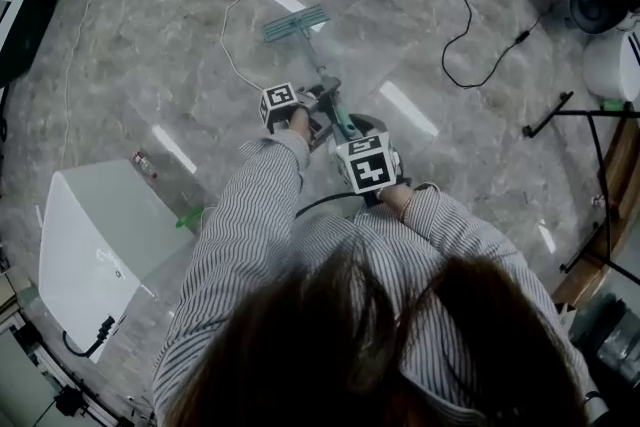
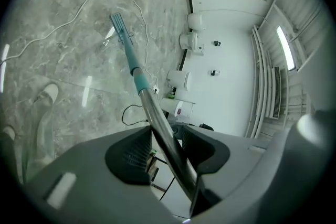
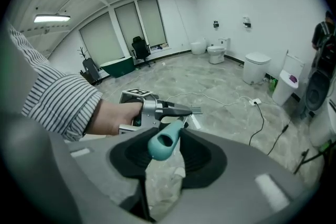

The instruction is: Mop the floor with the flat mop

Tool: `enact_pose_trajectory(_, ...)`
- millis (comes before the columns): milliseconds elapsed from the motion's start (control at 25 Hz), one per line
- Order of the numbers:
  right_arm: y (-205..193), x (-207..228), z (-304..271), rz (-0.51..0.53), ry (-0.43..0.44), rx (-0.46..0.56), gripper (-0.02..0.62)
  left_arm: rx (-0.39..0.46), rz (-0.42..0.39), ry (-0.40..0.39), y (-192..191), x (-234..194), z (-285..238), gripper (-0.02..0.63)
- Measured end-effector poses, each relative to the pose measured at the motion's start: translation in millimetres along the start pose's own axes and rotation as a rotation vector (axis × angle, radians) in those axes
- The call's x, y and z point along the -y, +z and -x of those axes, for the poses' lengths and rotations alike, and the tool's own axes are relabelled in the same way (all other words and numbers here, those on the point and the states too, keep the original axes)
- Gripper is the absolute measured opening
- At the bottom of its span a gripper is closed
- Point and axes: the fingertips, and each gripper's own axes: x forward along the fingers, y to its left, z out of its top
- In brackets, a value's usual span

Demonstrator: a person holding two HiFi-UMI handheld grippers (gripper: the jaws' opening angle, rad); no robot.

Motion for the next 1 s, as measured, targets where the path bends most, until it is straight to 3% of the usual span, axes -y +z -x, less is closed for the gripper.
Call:
enact_pose_trajectory(200, 60.6, 23.4, -53.5, 0.024, 0.006, -0.018, 0.127, 0.063, 0.021, -0.028, 78.0, 25.4, -29.7, 0.17)
enact_pose_trajectory(360, 91.1, 36.2, -74.5, 0.016, -0.005, -0.004, 0.124, 0.073, 0.023, -0.035, 111.0, 40.7, -44.5, 0.173)
enact_pose_trajectory(600, 81.8, 44.0, -79.4, 0.001, -0.019, -0.016, 0.12, 0.056, 0.021, -0.028, 109.4, 34.8, -51.6, 0.175)
enact_pose_trajectory(760, 65.1, 42.3, -75.1, -0.004, -0.032, -0.034, 0.118, 0.093, 0.052, -0.03, 97.9, 23.8, -47.9, 0.167)
enact_pose_trajectory(1000, 40.0, 38.3, -56.1, -0.001, -0.033, -0.041, 0.118, 0.077, 0.04, -0.031, 68.9, 12.5, -41.4, 0.167)
